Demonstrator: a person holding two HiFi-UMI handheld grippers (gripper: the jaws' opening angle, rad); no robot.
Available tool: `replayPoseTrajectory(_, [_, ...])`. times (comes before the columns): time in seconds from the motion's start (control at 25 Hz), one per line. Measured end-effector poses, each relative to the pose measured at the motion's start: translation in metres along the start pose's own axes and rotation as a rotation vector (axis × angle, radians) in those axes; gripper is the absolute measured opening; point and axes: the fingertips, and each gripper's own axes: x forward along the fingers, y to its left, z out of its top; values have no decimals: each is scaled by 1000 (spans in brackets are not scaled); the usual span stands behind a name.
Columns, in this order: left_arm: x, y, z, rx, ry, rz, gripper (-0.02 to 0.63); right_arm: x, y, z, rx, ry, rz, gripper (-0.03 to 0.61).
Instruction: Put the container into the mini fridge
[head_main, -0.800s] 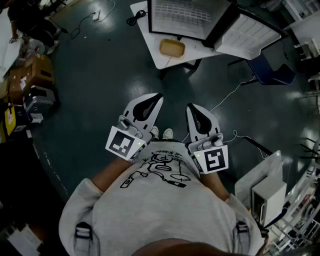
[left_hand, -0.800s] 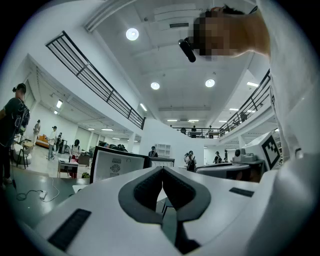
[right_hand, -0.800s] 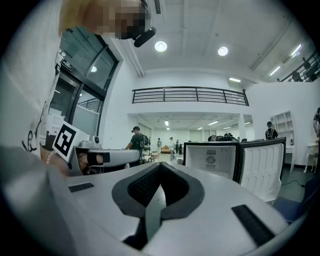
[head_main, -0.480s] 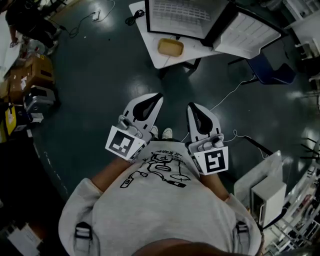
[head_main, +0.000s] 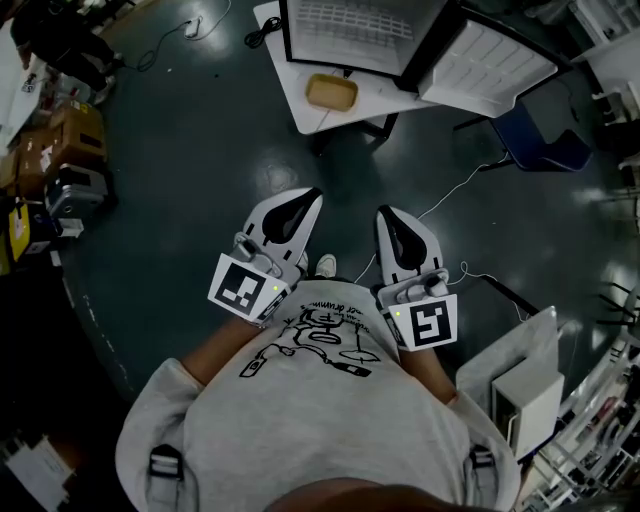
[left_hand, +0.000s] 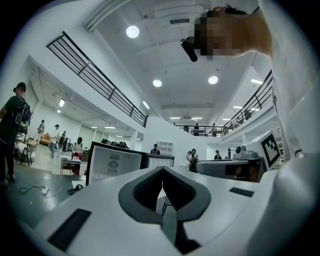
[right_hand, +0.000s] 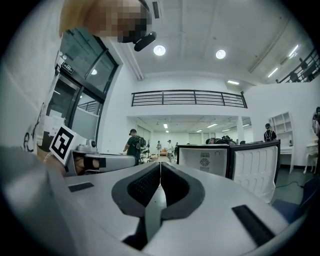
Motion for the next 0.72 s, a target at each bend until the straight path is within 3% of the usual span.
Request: replayPoseTrajectory(0.72, [21,-19,-16,-7,27,27,17,-13,-29,-9,12,11,18,28])
